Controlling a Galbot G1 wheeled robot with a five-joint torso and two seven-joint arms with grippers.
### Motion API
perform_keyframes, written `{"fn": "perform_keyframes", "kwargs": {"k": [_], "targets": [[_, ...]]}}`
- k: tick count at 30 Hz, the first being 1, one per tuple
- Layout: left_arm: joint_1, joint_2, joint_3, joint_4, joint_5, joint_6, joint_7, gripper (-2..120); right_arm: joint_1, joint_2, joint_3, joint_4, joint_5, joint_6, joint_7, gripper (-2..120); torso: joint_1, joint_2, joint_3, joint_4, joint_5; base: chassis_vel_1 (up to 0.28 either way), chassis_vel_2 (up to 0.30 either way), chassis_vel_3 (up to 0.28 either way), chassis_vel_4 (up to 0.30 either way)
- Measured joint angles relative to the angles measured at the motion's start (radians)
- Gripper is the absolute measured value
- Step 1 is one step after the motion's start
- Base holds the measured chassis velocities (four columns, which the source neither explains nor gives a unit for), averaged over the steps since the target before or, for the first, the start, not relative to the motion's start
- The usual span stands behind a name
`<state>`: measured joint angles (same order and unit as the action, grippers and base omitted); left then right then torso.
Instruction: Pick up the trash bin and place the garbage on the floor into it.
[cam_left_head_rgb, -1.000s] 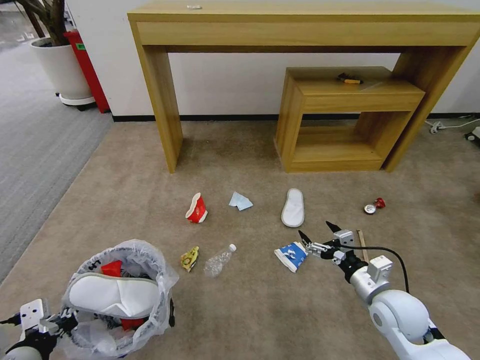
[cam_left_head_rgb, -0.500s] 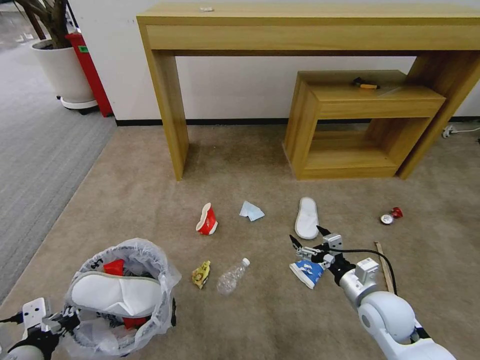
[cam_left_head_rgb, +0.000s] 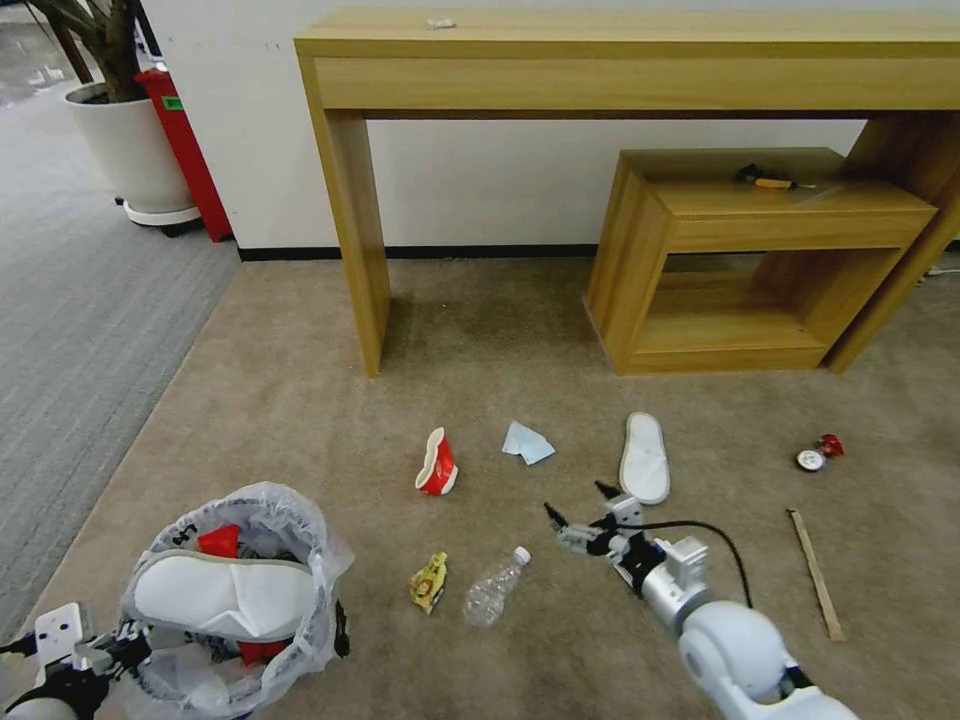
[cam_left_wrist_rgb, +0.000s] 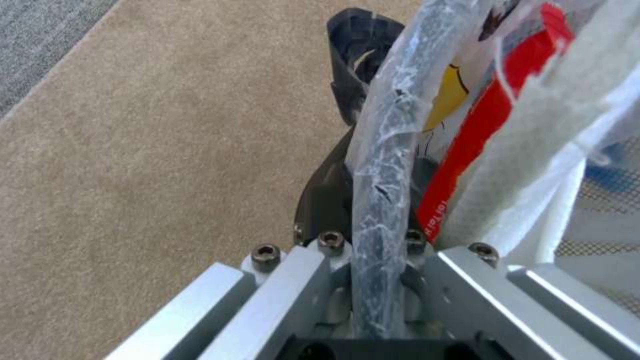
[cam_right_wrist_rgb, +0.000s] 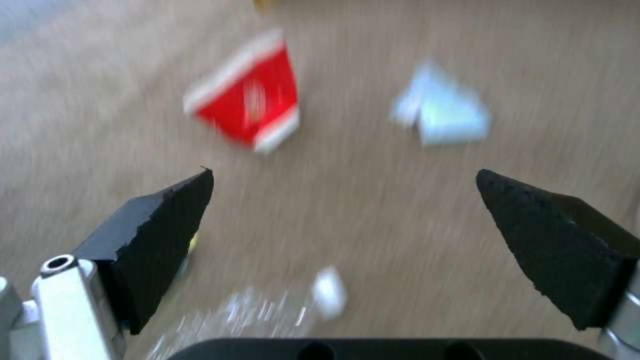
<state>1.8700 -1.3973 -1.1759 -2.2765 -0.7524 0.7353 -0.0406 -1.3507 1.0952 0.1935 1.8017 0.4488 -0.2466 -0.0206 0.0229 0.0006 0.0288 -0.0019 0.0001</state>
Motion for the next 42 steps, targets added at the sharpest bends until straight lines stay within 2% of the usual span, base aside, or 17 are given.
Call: {"fn": "perform_keyframes", "kwargs": {"k": [1, 2, 3, 6, 11, 12, 15, 18, 23, 30, 40, 41, 42], "targets": [[0.001, 0.000, -0.001, 0.000, -0.001, 0.000, 0.001, 0, 0.005, 0.008, -0.015, -0.010, 0.024, -0.040, 0.031, 100, 0.000, 0.000, 0.000, -0.0001, 0.0000, 0.000, 0.000, 0.000, 0.000], [0.001, 0.000, -0.001, 0.000, -0.001, 0.000, 0.001, 0, 0.005, 0.008, -0.015, -0.010, 0.024, -0.040, 0.031, 100, 0.000, 0.000, 0.000, -0.0001, 0.0000, 0.000, 0.000, 0.000, 0.000], [0.001, 0.000, -0.002, 0.000, -0.002, 0.000, 0.001, 0, 0.018, 0.024, -0.038, -0.031, 0.064, -0.102, 0.074, 100, 0.000, 0.000, 0.000, -0.0001, 0.0002, 0.000, 0.000, 0.000, 0.000], [0.000, -0.003, -0.001, 0.001, -0.002, 0.000, 0.001, 0, 0.063, 0.056, -0.071, -0.088, 0.148, -0.177, 0.169, 100, 0.000, 0.000, 0.000, -0.0001, 0.0001, 0.000, 0.000, 0.000, 0.000], [-0.005, -0.006, 0.007, 0.005, 0.004, 0.000, 0.001, 0, 0.104, 0.085, -0.081, -0.124, 0.231, -0.231, 0.226, 100, 0.000, 0.000, 0.000, -0.0001, 0.0000, 0.000, 0.000, 0.000, 0.000], [-0.008, -0.008, 0.013, 0.006, 0.008, 0.000, 0.001, 0, 0.132, 0.104, -0.084, -0.143, 0.295, -0.269, 0.260, 100, 0.000, 0.000, 0.000, 0.0000, 0.0000, 0.000, 0.000, 0.000, 0.000], [-0.011, -0.009, 0.019, 0.006, 0.011, 0.000, 0.000, 0, 0.158, 0.121, -0.091, -0.160, 0.354, -0.301, 0.298, 100, 0.000, 0.000, 0.000, 0.0000, 0.0000, 0.000, 0.000, 0.000, 0.000], [-0.015, -0.013, 0.028, 0.005, 0.019, 0.000, -0.002, 0, 0.198, 0.151, -0.114, -0.191, 0.473, -0.358, 0.399, 100, 0.000, 0.000, 0.000, -0.0001, -0.0001, 0.000, 0.000, 0.000, 0.000], [-0.015, -0.015, 0.031, 0.003, 0.025, 0.000, -0.002, 0, 0.231, 0.187, -0.141, -0.227, 0.561, -0.382, 0.501, 100, 0.000, 0.000, 0.000, 0.0000, 0.0000, 0.000, 0.000, 0.000, 0.000], [-0.017, -0.020, 0.035, 0.002, 0.030, 0.000, -0.002, 0, 0.298, 0.240, -0.169, -0.318, 0.618, -0.391, 0.547, 100, 0.000, 0.000, 0.000, 0.0000, 0.0000, 0.000, 0.000, 0.000, 0.000], [-0.015, -0.023, 0.028, 0.003, 0.031, 0.000, 0.000, 0, 0.346, 0.279, -0.184, -0.403, 0.634, -0.394, 0.542, 99, 0.000, 0.000, 0.000, 0.0000, 0.0000, 0.000, 0.000, 0.000, 0.000], [-0.015, -0.023, 0.028, 0.003, 0.031, 0.000, 0.003, 0, 0.347, 0.281, -0.184, -0.410, 0.632, -0.394, 0.537, 96, 0.000, 0.000, 0.000, 0.0000, 0.0000, 0.000, 0.000, 0.000, 0.000], [-0.016, -0.022, 0.028, 0.003, 0.035, 0.000, 0.011, 0, 0.347, 0.285, -0.182, -0.421, 0.632, -0.394, 0.532, 89, 0.000, 0.000, 0.000, 0.0000, 0.0001, 0.000, 0.000, 0.000, 0.000]]}}
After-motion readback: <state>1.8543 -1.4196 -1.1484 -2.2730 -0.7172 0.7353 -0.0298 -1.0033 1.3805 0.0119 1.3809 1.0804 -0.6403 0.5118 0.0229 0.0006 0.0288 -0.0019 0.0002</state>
